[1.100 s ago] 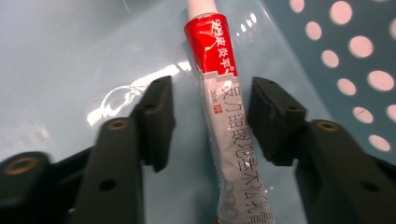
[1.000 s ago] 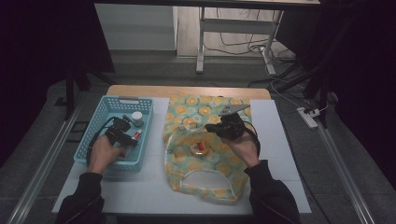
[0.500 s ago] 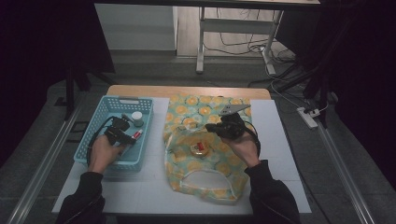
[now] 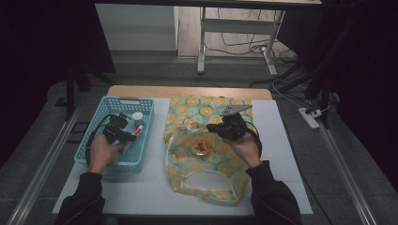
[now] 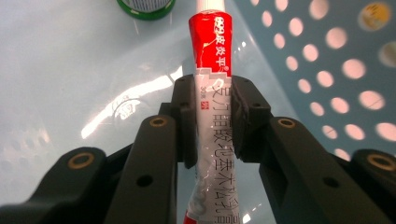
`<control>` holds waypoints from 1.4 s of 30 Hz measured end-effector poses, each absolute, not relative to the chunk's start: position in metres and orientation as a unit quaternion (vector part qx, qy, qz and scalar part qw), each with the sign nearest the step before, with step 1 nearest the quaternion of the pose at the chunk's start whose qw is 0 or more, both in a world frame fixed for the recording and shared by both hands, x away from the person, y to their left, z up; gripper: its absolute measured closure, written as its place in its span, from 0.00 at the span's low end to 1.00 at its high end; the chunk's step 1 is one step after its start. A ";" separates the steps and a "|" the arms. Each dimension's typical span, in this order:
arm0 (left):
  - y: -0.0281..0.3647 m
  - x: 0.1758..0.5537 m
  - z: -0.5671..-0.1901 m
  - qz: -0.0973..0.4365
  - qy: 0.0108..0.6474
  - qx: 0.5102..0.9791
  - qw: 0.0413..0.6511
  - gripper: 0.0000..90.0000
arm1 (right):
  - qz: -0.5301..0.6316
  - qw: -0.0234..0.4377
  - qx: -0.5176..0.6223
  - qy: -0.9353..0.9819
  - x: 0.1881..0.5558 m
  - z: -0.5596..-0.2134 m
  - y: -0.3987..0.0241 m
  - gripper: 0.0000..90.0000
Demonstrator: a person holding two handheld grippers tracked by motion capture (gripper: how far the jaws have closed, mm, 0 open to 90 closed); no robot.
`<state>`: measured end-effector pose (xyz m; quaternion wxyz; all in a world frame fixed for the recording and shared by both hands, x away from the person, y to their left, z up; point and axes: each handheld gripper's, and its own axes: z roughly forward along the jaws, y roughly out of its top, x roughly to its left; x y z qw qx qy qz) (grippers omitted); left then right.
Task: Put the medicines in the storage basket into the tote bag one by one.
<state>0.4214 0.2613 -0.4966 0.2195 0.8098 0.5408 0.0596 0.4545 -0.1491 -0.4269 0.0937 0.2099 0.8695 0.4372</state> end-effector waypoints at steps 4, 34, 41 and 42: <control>0.266 0.420 -0.492 0.058 0.541 0.805 0.237 0.81 | 0.439 0.094 0.210 0.868 0.454 -0.427 -0.149 1.00; 0.264 0.382 -0.441 0.080 0.490 0.816 0.296 0.81 | 0.442 0.096 0.210 0.867 0.454 -0.427 -0.149 1.00; 0.248 0.377 -0.433 0.065 0.477 0.824 0.299 0.82 | 0.444 0.097 0.210 0.866 0.454 -0.426 -0.150 1.00; 0.245 0.376 -0.432 0.062 0.475 0.825 0.300 0.82 | 0.444 0.097 0.210 0.866 0.454 -0.426 -0.150 1.00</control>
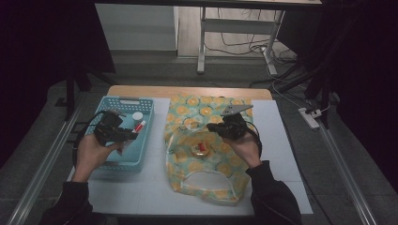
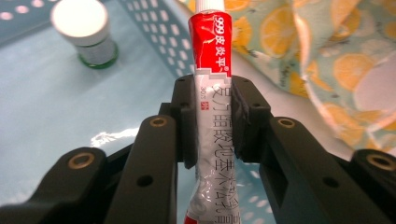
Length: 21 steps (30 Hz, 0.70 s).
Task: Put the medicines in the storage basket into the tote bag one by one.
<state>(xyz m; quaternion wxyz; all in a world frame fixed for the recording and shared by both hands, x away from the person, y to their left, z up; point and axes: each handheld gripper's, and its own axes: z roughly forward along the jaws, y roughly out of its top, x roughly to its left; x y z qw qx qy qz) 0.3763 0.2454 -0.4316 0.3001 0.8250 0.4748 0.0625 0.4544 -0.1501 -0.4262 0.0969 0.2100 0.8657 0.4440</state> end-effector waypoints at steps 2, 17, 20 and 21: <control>0.240 0.375 -0.430 0.060 0.469 0.827 0.304 0.82 | 0.444 0.098 0.210 0.866 0.454 -0.426 -0.150 1.00; 0.198 0.365 -0.424 0.034 0.421 0.844 0.331 0.81 | 0.447 0.096 0.212 0.864 0.454 -0.425 -0.150 1.00; 0.188 0.364 -0.425 0.028 0.411 0.848 0.332 0.81 | 0.447 0.097 0.213 0.863 0.454 -0.425 -0.151 1.00; 0.185 0.364 -0.425 0.026 0.409 0.849 0.333 0.81 | 0.447 0.097 0.213 0.863 0.454 -0.425 -0.151 1.00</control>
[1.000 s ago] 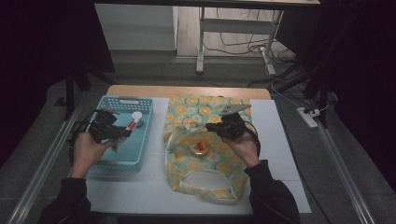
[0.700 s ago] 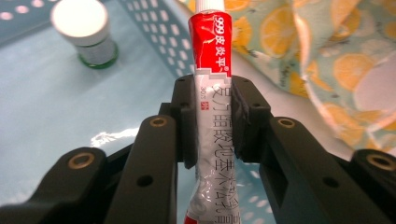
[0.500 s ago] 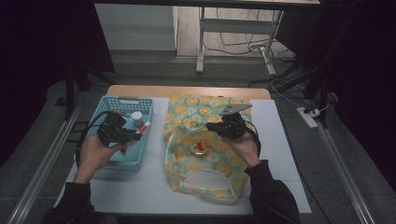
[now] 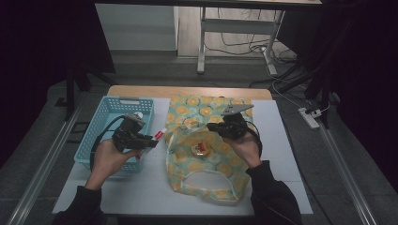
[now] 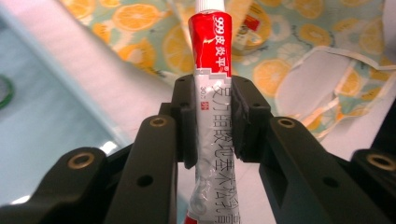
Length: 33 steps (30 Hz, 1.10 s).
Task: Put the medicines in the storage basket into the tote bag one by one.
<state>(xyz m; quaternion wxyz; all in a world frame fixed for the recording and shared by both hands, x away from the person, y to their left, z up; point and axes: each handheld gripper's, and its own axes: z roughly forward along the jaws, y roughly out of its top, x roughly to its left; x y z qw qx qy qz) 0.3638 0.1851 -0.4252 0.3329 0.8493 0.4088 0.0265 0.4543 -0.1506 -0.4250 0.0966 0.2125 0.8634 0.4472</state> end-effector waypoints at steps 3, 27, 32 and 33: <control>0.179 0.364 -0.426 0.024 0.403 0.853 0.332 0.82 | 0.448 0.097 0.212 0.863 0.454 -0.425 -0.151 1.00; 0.102 0.381 -0.446 -0.005 0.354 0.874 0.334 0.81 | 0.450 0.098 0.211 0.862 0.453 -0.424 -0.150 1.00; 0.090 0.388 -0.454 -0.002 0.353 0.876 0.327 0.81 | 0.451 0.099 0.210 0.862 0.453 -0.424 -0.150 1.00; 0.088 0.389 -0.455 -0.002 0.353 0.877 0.327 0.81 | 0.451 0.099 0.210 0.862 0.453 -0.424 -0.150 1.00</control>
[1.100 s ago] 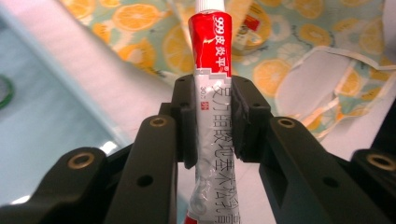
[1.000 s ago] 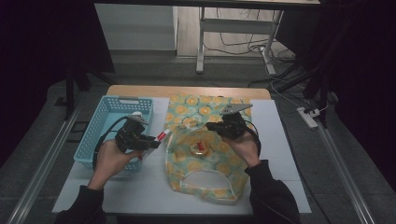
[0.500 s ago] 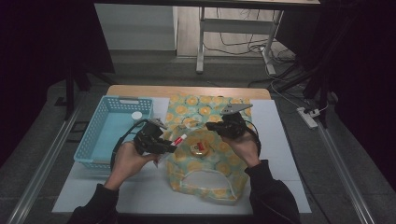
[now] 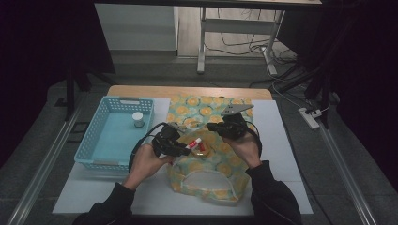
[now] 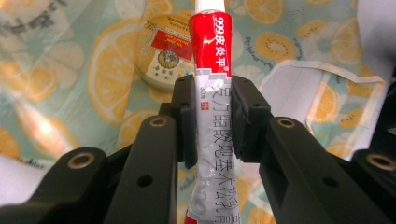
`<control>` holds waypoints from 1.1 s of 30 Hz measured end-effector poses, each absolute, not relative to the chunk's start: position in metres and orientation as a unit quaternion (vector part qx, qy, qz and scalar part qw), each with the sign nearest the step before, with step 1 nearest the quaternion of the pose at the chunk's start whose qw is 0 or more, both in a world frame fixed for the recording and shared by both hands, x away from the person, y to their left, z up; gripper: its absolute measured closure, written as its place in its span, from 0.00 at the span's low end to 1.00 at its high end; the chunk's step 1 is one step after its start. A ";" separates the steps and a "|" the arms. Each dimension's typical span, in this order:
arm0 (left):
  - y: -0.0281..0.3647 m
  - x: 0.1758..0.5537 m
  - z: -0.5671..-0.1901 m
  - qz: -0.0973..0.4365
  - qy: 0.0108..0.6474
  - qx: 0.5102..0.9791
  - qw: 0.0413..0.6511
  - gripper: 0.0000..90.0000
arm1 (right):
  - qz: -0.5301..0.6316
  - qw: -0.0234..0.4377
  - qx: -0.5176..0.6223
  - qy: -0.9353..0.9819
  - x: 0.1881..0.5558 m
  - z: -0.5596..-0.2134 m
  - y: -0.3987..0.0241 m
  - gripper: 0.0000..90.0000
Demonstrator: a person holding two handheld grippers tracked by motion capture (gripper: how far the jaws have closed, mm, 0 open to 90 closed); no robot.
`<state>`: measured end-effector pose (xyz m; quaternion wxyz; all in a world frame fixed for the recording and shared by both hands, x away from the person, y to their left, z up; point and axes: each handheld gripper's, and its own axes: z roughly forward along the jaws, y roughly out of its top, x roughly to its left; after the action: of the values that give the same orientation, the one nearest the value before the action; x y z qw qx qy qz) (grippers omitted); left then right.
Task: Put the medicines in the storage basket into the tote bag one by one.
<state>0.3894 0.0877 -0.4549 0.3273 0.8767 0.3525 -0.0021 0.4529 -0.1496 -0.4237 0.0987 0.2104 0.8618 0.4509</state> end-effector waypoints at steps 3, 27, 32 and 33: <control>0.082 0.394 -0.458 -0.001 0.353 0.877 0.325 0.81 | 0.450 0.099 0.211 0.862 0.453 -0.424 -0.150 1.00; 0.055 0.426 -0.476 0.051 0.372 0.876 0.304 0.81 | 0.448 0.100 0.212 0.863 0.453 -0.426 -0.148 1.00; 0.055 0.432 -0.480 0.059 0.384 0.871 0.301 0.81 | 0.447 0.101 0.211 0.863 0.453 -0.427 -0.147 1.00; 0.056 0.434 -0.481 0.060 0.384 0.872 0.298 0.81 | 0.446 0.101 0.211 0.864 0.453 -0.428 -0.147 1.00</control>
<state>0.4336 0.0557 -0.4807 0.2976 0.8719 0.3842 0.0604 0.4532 -0.1468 -0.4275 0.1008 0.2111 0.8639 0.4460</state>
